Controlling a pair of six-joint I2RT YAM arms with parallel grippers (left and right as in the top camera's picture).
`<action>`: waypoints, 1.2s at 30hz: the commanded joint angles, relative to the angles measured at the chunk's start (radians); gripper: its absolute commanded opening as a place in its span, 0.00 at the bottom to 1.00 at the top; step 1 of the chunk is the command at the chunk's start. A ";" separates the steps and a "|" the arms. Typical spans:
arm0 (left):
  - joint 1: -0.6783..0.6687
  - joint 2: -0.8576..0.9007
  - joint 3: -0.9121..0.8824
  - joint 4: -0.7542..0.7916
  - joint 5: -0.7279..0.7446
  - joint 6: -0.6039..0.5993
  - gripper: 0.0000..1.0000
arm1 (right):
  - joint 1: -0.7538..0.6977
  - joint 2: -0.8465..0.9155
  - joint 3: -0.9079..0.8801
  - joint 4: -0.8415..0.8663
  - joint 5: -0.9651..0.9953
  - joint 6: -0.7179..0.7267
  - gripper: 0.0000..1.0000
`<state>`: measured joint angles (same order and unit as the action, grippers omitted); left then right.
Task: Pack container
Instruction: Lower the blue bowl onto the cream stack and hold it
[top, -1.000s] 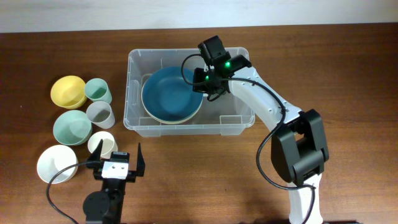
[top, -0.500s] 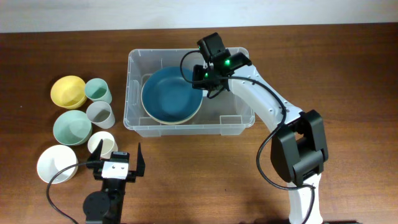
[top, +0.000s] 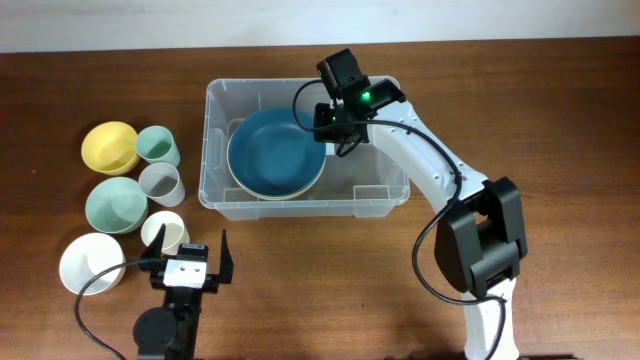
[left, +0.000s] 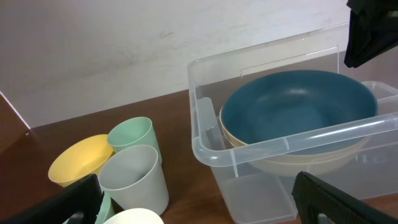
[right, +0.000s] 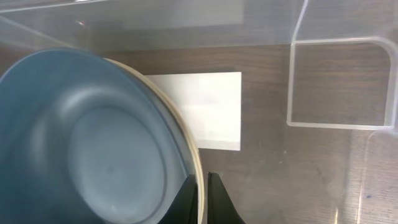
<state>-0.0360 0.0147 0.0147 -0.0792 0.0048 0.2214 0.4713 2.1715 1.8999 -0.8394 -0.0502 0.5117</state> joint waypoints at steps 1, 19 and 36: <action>0.006 -0.006 -0.005 -0.002 0.015 0.016 1.00 | 0.007 0.012 0.019 -0.003 0.027 -0.010 0.04; 0.006 -0.006 -0.005 -0.002 0.015 0.016 1.00 | 0.018 0.030 0.018 0.008 -0.036 -0.007 0.04; 0.006 -0.006 -0.005 -0.002 0.015 0.016 1.00 | 0.026 0.056 0.018 0.009 -0.035 -0.007 0.04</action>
<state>-0.0360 0.0147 0.0147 -0.0792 0.0048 0.2214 0.4908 2.2021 1.9003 -0.8330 -0.0795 0.5121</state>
